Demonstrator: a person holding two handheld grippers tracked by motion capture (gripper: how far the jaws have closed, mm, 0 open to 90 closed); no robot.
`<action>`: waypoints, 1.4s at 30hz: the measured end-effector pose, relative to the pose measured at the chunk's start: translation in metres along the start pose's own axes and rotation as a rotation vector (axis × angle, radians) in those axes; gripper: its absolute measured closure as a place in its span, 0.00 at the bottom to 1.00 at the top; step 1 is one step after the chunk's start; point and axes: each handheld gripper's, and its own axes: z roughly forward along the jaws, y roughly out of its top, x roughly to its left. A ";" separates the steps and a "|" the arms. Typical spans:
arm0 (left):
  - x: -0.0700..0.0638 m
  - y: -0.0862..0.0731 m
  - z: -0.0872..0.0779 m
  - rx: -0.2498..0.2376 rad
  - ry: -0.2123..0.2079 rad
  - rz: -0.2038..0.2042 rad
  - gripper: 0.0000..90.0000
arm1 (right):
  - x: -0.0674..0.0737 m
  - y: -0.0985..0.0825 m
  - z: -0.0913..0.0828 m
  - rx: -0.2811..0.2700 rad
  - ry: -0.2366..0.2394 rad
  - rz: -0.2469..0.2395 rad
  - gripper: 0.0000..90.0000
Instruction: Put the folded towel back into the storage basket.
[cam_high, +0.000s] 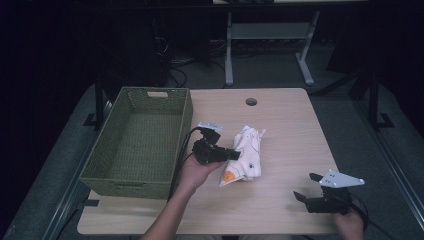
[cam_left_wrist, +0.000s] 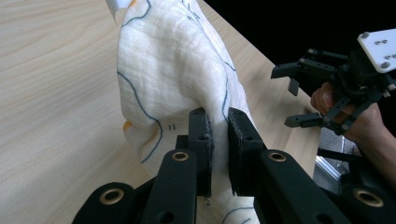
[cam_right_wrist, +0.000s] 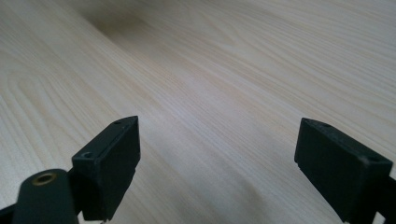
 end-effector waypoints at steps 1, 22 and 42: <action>0.000 -0.001 -0.001 -0.001 0.000 0.002 0.91 | -0.001 0.000 0.000 0.002 0.000 0.004 0.15; 0.002 -0.010 -0.037 -0.079 -0.068 -0.031 0.91 | 0.002 0.001 0.002 0.009 -0.002 -0.001 0.15; 0.007 -0.009 -0.055 -0.115 -0.127 -0.057 0.91 | -0.001 0.000 0.003 0.007 -0.013 0.011 0.15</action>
